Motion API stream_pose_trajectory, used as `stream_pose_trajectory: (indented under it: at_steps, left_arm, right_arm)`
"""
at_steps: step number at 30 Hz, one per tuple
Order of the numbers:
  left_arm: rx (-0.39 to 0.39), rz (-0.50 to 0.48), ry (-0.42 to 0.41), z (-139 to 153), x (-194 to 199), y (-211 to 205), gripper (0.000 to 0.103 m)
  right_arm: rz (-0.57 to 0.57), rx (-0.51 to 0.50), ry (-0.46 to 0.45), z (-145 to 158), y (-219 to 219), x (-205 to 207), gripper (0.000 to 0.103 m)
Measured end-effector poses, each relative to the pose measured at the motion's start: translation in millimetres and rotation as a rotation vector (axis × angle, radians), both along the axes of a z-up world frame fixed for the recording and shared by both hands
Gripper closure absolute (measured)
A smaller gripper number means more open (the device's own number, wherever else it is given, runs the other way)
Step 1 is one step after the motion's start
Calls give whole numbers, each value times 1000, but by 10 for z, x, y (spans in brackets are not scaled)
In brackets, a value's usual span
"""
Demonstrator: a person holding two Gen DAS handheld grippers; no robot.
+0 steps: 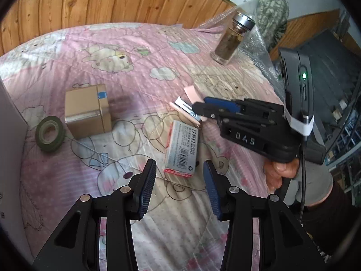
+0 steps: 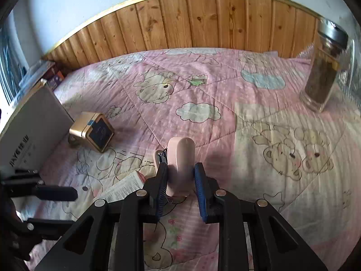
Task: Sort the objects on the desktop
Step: 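Grasp the pink stapler with the right tool while the left tool grasps the red-white staple box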
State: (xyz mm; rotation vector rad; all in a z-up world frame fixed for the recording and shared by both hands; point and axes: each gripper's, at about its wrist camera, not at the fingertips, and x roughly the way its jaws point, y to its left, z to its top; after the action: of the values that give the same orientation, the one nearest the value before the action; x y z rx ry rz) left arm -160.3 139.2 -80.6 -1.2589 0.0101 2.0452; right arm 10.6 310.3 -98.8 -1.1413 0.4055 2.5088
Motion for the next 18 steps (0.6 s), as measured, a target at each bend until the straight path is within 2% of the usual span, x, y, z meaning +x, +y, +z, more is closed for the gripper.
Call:
stream_pose_trajectory:
  at_steps: [3,6,7,9,12,15,18]
  left_arm:
    - [19,52,-4,25,-89,8,55]
    - [36,6,-8,16,-67,181,54]
    - [13,5,10,15,-51,242,54]
    - [-48,23,69,4,-39,323,54]
    - [-93,21,49,-98,-72,402,54]
    - [-103,11,50,-116,-37,451,54]
    - [-150,5,47,-196,-25,534,54]
  right_arm:
    - [14,-2,1,-50,19,5,74]
    - [-15,-76,22,-145,133,31,58]
    - [-16,-101,30,-173,146,11,58]
    - [-8,-144,58,-204,180,-13,66]
    - [1,-204,84,-209,247,-26,78]
    - [-20,-148,57,-146,243,10,78]
    - [-62,-84,15,-92,258,197,78]
